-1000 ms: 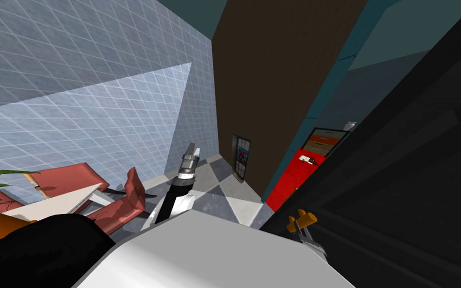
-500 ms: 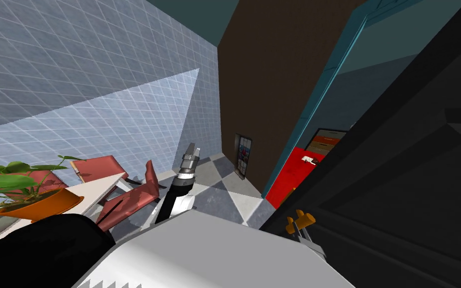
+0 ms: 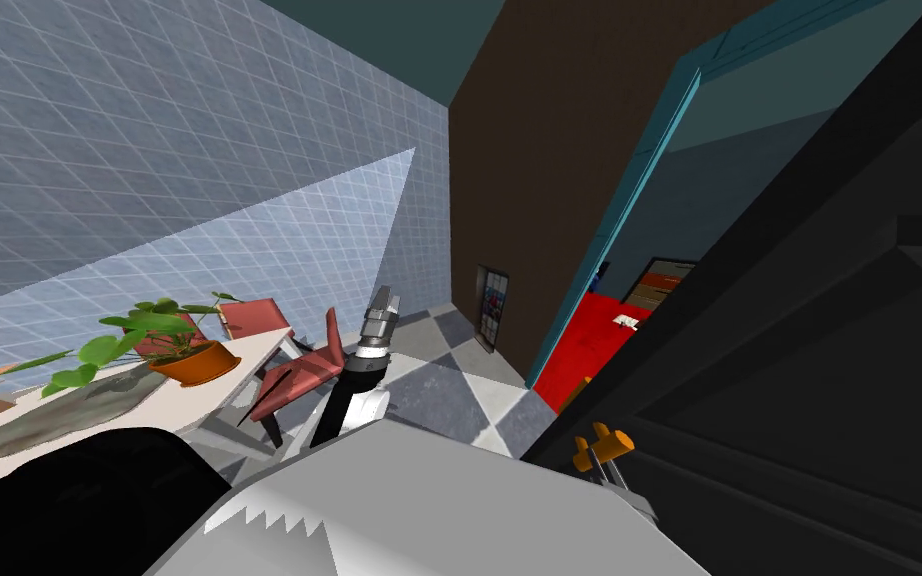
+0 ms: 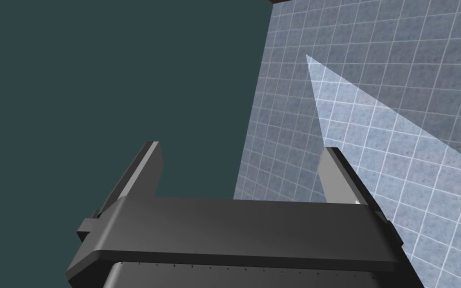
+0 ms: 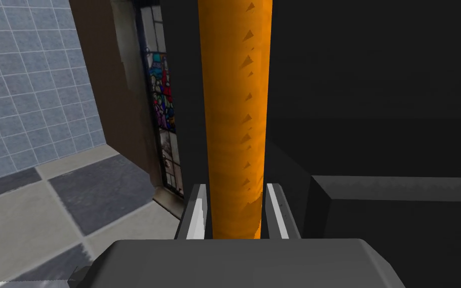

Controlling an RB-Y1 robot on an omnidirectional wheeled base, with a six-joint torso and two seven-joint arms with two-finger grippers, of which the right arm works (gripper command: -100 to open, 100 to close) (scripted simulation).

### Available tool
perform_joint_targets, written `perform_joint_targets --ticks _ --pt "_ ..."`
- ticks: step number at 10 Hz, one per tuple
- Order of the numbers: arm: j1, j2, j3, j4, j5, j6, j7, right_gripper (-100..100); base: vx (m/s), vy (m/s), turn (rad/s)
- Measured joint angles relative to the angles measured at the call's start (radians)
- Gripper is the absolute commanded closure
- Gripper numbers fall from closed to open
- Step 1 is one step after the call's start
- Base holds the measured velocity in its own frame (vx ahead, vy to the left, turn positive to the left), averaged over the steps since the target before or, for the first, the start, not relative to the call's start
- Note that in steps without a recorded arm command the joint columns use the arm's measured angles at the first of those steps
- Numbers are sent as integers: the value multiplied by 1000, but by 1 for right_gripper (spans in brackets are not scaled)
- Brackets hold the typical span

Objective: Pull the door open

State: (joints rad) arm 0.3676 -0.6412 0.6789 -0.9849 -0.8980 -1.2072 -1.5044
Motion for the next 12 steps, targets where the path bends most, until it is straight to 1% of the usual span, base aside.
perform_joint_targets --ticks 1,2,3,5,7,9,10,11,12 --pt "-1 -2 9 8 5 -6 -8 100 -88 -21 29" --pt "0 -1 12 9 7 -6 -10 100 -121 -49 109" --pt "-3 -3 16 16 10 -9 -15 100 -211 -28 140" --pt "-15 -11 22 31 16 -24 -32 100 -212 -9 113" --pt "-22 -16 34 52 25 -36 -51 100 -233 -21 119" --pt "-23 -27 44 59 31 -43 -65 100 -229 -46 122" --pt "-28 -29 51 71 37 -51 -76 100 -252 -73 135" --pt "-32 -30 59 82 43 -59 -87 100 -107 -27 37" --pt "-32 -28 63 83 45 -59 -89 100 -134 -20 123"
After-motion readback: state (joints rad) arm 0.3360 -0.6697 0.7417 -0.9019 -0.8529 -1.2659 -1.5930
